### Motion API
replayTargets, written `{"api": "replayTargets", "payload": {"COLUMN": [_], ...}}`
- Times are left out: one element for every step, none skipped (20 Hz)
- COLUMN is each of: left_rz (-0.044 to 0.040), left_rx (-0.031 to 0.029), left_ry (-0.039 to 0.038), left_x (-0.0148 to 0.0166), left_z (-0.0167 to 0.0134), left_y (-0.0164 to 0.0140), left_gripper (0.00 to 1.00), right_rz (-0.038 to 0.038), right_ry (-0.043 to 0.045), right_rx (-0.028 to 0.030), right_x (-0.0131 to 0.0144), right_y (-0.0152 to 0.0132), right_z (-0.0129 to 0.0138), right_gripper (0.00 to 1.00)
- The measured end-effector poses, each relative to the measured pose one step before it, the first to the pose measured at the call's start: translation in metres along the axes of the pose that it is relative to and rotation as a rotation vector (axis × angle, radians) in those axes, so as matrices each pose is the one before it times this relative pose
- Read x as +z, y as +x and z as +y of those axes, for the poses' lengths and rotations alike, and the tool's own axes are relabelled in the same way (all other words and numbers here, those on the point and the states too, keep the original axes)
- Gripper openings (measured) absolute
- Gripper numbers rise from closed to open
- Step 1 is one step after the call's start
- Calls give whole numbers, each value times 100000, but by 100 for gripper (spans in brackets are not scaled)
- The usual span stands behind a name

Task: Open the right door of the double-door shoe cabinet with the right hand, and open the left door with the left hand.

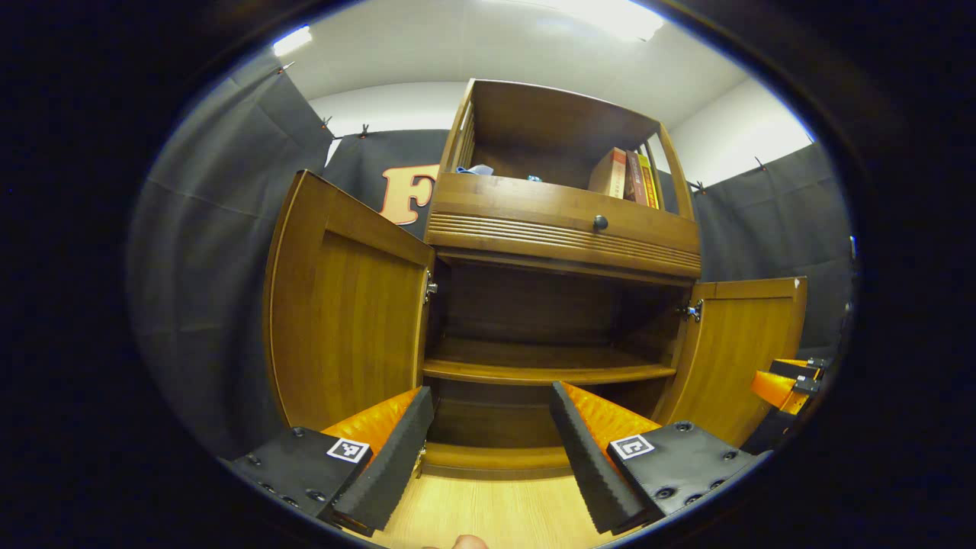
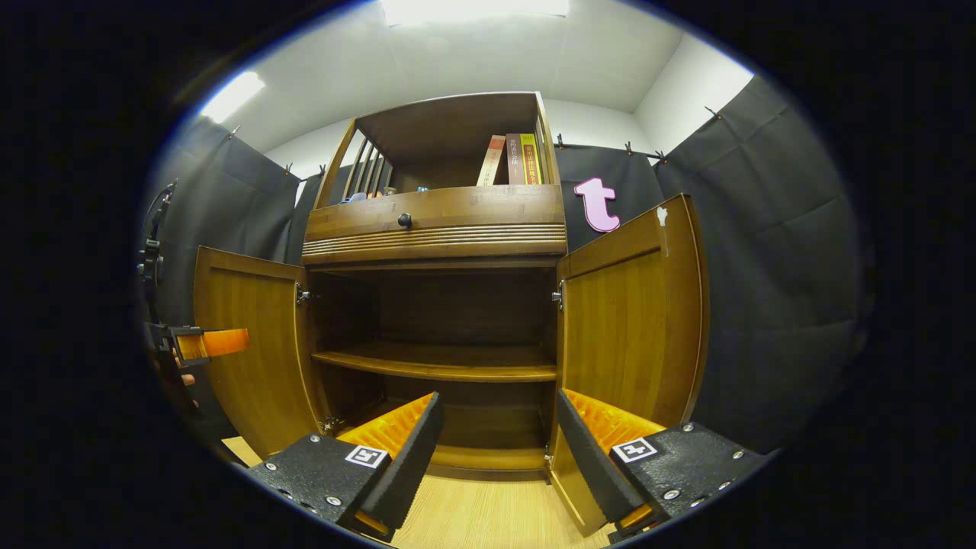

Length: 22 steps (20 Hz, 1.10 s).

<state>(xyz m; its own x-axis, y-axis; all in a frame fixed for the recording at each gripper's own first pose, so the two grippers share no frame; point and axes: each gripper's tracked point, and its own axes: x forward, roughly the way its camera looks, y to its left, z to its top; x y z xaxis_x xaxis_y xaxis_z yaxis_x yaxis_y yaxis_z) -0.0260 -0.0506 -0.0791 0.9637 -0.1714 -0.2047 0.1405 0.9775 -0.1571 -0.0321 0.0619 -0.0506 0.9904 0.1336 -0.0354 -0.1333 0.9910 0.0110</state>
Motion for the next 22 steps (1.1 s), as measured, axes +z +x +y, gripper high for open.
{"api": "replayTargets", "payload": {"left_rz": [382, -541, -1247, -1882, -1832, -1514, -1271, -981, -493, -79, 280, 124, -283, -180, -145, 143, 383, 140, 13, 50, 234, 32], "left_rx": [294, -538, 367, 1067, 643, -158, -295, 335, -475, -1137, -1020, -757, -198, -90, 28, -43, 243, 650, 348, 149, 157, 109], "left_ry": [-1083, -605, 173, 1502, 1423, 777, 1051, 1876, 1559, 403, -364, -267, 187, 357, -274, -407, -197, 70, 84, -151, -61, 29], "left_x": [215, 409, 632, 740, 723, 494, 443, 320, 132, 57, -98, 71, 67, 13, 26, -96, -135, -144, -47, -40, -50, -70], "left_z": [31, -186, 89, 292, 136, -180, -277, -29, -220, -459, -413, -272, -131, -21, 60, -46, 123, 290, 178, 147, 194, 39], "left_y": [66, 144, -10, -214, -164, -83, -105, -164, 47, 96, 64, -18, -20, 9, 15, -108, -29, -35, -3, 13, -16, -84], "left_gripper": [98, 96, 96, 95, 95, 95, 95, 96, 96, 96, 96, 96, 96, 96, 98, 98, 98, 97, 97, 98, 98, 96], "right_rz": [-189, -206, -126, -164, -30, -65, -61, 12, 35, -9, 1, 5, -33, 69, 47, 90, 101, 20, 44, 13, 146, 208], "right_ry": [-99, -183, -201, -88, 78, 87, 85, 20, 111, 177, 105, 86, 152, 143, 85, -135, -74, 16, 56, -25, -38, -64], "right_rx": [-133, -80, -228, -95, -76, -96, -184, -42, -44, -78, 84, -49, -126, -7, -20, 1, -110, 17, 66, -57, -105, -68], "right_x": [151, 116, 147, 54, 50, 43, 138, 59, -24, -9, 64, -11, -27, -79, -9, -26, -14, -31, -32, -72, -96, -146], "right_y": [35, -12, 67, -6, 38, 47, 235, 34, -30, -1, 80, 66, 63, -2, -5, 59, 21, -6, 33, -9, 41, 95], "right_z": [-99, -110, -148, -124, -44, -125, -39, -97, -20, -46, 46, -8, -100, -34, 58, 3, 30, 6, 62, 59, 37, 22], "right_gripper": [92, 92, 92, 92, 92, 92, 92, 92, 92, 92, 92, 100, 100, 92, 92, 92, 100, 100, 92, 92, 92, 92]}}
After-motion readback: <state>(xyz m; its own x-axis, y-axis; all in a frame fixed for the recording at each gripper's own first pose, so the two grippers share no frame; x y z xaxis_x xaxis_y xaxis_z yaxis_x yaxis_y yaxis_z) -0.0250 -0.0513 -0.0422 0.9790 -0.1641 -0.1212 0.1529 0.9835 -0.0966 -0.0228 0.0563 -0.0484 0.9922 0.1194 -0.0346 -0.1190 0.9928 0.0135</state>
